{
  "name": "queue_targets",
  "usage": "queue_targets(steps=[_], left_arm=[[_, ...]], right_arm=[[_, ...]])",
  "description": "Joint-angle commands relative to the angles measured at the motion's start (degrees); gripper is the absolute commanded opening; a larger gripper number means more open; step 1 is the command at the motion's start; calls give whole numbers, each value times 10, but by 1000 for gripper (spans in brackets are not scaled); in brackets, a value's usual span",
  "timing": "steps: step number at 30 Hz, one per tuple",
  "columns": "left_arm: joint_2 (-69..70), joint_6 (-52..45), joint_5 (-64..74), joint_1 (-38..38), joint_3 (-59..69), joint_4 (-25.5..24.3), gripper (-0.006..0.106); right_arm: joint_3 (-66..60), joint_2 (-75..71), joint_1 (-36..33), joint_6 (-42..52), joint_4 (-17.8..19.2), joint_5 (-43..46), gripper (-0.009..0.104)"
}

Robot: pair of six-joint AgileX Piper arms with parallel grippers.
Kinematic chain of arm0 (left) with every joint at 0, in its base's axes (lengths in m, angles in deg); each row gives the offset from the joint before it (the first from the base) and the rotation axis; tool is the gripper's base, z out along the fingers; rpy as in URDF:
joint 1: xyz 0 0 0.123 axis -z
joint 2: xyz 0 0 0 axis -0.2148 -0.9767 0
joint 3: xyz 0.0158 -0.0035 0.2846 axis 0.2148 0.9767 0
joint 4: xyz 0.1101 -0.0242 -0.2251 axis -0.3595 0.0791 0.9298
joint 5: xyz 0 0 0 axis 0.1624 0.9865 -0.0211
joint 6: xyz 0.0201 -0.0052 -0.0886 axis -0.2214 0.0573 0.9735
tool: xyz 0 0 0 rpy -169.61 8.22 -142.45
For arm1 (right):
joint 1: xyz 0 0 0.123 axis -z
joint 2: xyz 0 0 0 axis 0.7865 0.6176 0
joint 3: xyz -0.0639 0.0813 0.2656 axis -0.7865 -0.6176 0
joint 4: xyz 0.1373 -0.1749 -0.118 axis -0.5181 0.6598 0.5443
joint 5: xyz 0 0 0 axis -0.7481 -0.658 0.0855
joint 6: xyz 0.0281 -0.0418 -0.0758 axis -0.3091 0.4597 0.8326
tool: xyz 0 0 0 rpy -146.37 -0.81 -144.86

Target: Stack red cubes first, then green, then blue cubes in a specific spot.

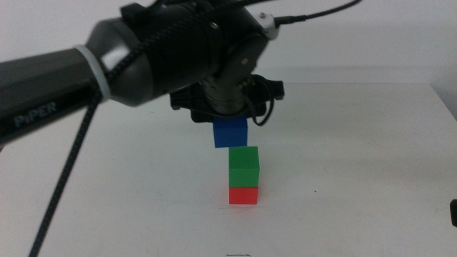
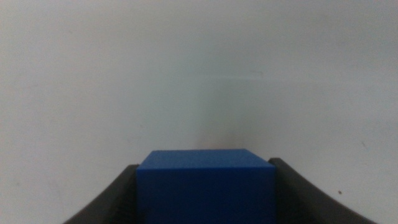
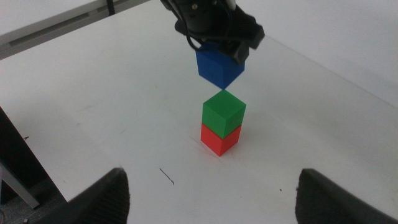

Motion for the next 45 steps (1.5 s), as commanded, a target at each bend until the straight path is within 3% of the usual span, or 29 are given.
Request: queue_targets(steps=[1,45], left_arm=[[24,16,-18,9,-19,-25,-2],[-56,30,29,14,-71,44,-1]], right_arm=[[15,2,3,5,1,44,75],[15,2,3,5,1,44,75]])
